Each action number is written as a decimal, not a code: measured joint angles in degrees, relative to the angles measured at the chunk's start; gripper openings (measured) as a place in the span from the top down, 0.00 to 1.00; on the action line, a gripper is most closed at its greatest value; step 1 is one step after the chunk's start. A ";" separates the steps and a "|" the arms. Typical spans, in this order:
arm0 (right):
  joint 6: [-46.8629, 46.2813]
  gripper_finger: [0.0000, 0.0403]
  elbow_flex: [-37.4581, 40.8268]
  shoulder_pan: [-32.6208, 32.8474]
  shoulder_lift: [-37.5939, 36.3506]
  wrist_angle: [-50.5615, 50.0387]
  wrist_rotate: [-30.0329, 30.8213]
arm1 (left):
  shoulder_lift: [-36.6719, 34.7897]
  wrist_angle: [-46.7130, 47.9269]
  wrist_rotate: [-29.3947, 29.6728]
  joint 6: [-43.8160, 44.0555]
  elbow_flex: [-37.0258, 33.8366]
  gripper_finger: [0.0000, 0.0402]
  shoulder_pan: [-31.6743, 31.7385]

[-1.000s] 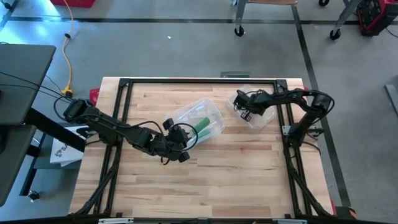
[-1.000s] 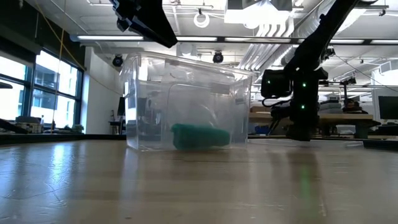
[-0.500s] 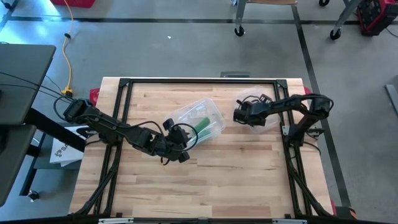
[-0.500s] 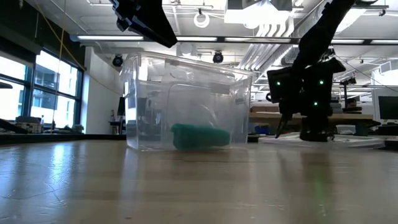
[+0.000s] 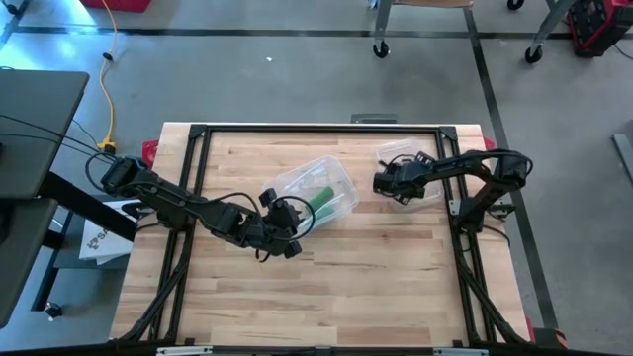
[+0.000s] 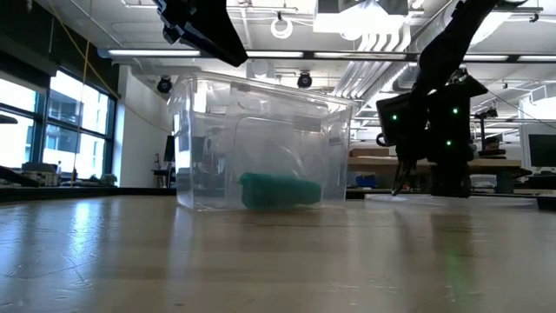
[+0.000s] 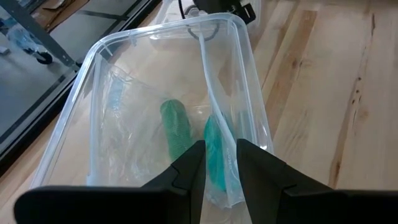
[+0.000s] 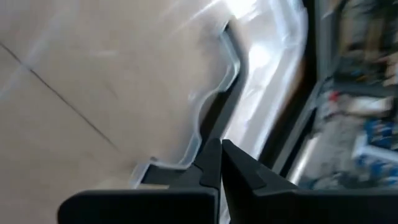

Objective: Roll bandage
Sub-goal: Close the transparent bin

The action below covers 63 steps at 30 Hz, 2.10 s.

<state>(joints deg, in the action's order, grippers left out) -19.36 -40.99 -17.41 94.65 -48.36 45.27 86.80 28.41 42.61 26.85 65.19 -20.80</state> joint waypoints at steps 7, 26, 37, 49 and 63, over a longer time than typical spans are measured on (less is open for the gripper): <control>7.46 0.98 -0.11 -6.40 -4.84 4.46 -17.42 | 0.00 -0.11 0.00 0.01 0.00 0.79 0.00; -43.16 1.00 -1.40 38.61 -5.45 17.04 -48.07 | 1.06 -14.73 0.00 -6.58 0.00 0.79 -7.36; -52.17 1.00 -2.59 61.29 -1.32 50.19 -22.99 | 10.27 -35.08 0.00 -7.81 0.02 0.79 -15.61; -65.62 1.00 -21.04 73.44 -2.71 10.32 -13.32 | 23.22 -34.41 -15.23 4.47 9.40 0.79 -15.29; -89.75 0.86 5.71 77.87 -1.65 40.52 -21.26 | 35.33 -21.62 -26.87 25.62 11.04 0.79 -10.34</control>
<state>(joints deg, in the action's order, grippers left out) -109.11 -35.28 60.45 93.00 -7.84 24.01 122.14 6.80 15.74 52.47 76.23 -31.14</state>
